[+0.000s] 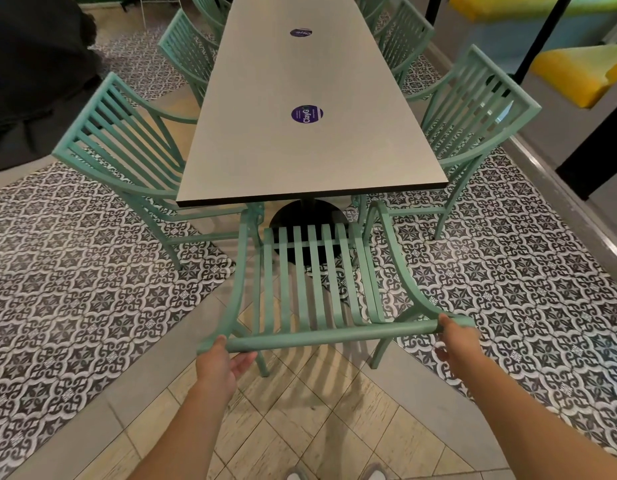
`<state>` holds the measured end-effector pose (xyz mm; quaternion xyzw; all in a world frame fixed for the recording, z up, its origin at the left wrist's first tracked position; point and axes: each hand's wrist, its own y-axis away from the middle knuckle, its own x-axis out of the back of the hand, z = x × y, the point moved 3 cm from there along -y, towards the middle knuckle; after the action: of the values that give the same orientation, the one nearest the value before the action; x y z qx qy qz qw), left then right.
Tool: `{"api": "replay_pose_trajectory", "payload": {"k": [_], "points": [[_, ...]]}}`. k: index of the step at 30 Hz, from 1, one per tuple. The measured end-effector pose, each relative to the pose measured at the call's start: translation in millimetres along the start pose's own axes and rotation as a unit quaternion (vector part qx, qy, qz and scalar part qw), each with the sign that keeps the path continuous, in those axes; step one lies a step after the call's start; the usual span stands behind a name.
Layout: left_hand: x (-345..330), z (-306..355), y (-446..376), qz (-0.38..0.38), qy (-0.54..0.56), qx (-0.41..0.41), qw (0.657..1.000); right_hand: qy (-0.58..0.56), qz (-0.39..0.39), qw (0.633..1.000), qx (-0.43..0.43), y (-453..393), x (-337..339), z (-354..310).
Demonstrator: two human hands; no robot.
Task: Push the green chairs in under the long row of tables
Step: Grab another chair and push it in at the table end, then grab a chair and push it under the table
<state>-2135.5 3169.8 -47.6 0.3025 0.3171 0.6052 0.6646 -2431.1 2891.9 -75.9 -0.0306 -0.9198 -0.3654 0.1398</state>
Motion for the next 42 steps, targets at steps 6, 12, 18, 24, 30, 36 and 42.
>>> {"api": "replay_pose_trajectory", "payload": {"k": [6, 12, 18, 24, 30, 36, 42], "points": [[1.3, -2.2, -3.8, 0.0, -0.016, 0.003, 1.0, 0.009, -0.001, 1.0, -0.005, -6.9, 1.6, 1.8], [2.9, -1.3, -4.6, -0.009, -0.015, 0.01, 1.0, 0.017, 0.005, 1.0, -0.013, -10.5, 2.0, 4.6], [12.1, 2.1, -6.6, -0.033, -0.057, 0.017, 0.998, 0.138, 0.087, 0.981, 0.104, 9.0, 6.9, -4.2], [51.8, 38.0, -13.6, 0.058, -0.4, -0.156, 0.901, 0.382, 0.013, 0.831, 0.403, 62.4, -52.8, -42.8], [85.1, 96.4, -23.5, 0.059, -0.613, -0.321, 0.719, 0.448, -0.169, 0.74, 0.471, 131.4, -161.0, -38.7], [107.4, 194.1, -50.7, 0.06, -0.758, -0.43, 0.486, 0.54, -0.223, 0.607, 0.538, 214.2, -292.9, -22.4], [151.8, 296.0, -78.4, 0.049, -0.803, -0.419, 0.422, 0.569, -0.26, 0.549, 0.554, 301.7, -426.5, -14.6]]}}
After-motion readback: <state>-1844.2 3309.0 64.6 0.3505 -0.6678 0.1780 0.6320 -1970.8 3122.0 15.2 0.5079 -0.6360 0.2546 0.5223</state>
